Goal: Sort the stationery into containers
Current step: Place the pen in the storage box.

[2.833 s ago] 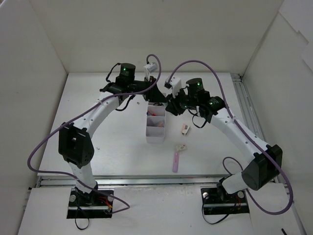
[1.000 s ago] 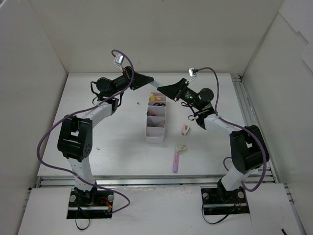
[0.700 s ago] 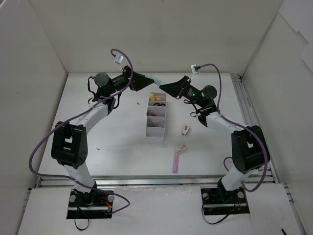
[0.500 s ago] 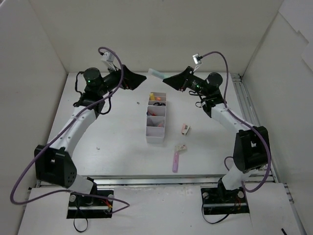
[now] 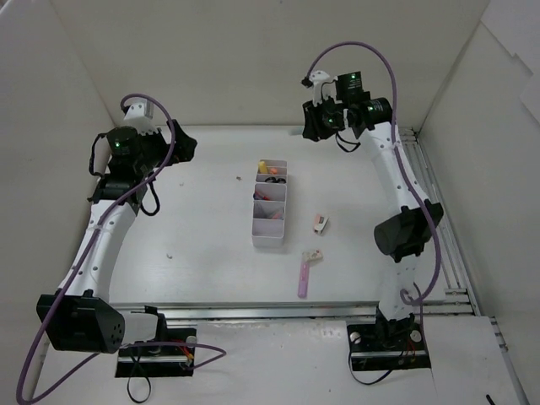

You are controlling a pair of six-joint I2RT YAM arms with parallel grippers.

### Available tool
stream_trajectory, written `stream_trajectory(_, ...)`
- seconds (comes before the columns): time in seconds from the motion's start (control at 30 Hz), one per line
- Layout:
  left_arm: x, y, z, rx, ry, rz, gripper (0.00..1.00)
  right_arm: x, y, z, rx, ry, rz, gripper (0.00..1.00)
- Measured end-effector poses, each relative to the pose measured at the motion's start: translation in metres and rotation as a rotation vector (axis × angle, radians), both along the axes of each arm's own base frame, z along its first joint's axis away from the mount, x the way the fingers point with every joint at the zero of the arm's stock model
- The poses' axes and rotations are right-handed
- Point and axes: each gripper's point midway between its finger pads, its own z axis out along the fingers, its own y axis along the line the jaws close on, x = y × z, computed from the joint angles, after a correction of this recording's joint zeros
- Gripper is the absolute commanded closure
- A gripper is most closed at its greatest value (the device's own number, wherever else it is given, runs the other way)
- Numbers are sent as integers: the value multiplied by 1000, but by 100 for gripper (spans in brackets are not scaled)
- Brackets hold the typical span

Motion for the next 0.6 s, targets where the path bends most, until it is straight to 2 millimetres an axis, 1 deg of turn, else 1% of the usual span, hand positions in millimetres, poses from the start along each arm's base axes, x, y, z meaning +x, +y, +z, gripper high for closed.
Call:
stream_trajectory(0.03, 1, 3, -5, 8, 17, 10, 0, 5, -6, -11, -55, 21, -6, 100)
stream_trajectory(0.1, 2, 9, -14, 22, 44, 32, 0, 7, -14, -42, -166, 87, 2, 100)
stream_trajectory(0.2, 2, 16, -19, 37, 62, 55, 1, -2, -17, -90, -318, 188, 53, 100)
stream_trajectory(0.27, 3, 18, -21, 46, 66, 62, 1, -11, -14, -112, -393, 234, 105, 100)
stream_trajectory(0.3, 3, 18, -22, 48, 70, 63, 1, -15, -12, -118, -420, 244, 125, 100)
stream_trajectory(0.37, 5, 18, -28, 52, 82, 62, 0, -18, -7, -123, -455, 242, 154, 100)
stream_trajectory(0.47, 10, 19, -39, 58, 113, 60, 1, -18, 5, -119, -475, 203, 183, 100)
stream_trajectory(0.6, 15, 20, -55, 63, 154, 62, 1, -11, 12, -110, -484, 147, 184, 100)
